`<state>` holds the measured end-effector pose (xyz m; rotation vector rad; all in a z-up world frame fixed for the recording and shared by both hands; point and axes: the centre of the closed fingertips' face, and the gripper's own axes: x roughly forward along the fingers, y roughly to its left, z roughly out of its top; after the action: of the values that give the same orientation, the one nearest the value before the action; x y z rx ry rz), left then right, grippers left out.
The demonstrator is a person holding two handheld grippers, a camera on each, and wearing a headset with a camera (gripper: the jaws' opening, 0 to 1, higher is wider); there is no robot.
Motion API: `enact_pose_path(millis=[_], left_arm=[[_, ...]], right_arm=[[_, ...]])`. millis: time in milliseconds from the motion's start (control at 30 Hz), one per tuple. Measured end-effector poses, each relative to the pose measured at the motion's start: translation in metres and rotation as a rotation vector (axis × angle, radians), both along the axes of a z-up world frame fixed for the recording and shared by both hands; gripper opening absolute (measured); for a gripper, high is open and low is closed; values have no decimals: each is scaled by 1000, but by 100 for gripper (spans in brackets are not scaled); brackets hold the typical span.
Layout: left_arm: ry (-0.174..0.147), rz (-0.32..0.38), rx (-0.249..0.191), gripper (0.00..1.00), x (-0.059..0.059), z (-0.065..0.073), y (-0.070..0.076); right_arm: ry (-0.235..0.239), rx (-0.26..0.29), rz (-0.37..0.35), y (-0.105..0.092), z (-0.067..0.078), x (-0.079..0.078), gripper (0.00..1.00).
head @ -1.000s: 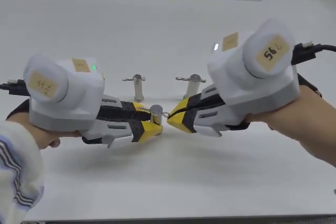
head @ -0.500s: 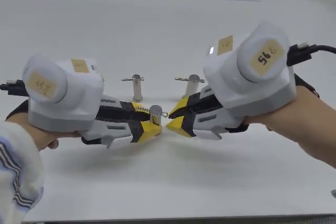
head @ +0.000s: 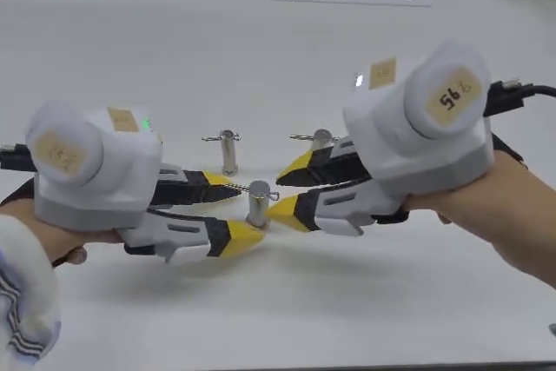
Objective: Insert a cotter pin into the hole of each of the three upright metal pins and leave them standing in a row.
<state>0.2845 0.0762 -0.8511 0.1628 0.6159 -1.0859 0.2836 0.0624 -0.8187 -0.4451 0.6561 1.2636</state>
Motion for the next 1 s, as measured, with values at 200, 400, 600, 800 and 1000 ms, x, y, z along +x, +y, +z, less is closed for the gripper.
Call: enact_pose_path(millis=[200,400,600,800,1000], left_arm=[[55,38,-98,67,-12,4,-2],[7,62,-61,93,-12,4,7],[-2,118,-83,99,-7,12,17],[1,135,-80,99,-10,14,22],[-3,143,-64,99,-13,12,25]], right_arm=[[-2,8,9,4,-1,-1,23],[5,34,1,8,-1,1,22],[-1,46,8,14,-3,2,22],[-12,63,33,20,-5,0,22],[-37,62,34,20,-9,2,19]])
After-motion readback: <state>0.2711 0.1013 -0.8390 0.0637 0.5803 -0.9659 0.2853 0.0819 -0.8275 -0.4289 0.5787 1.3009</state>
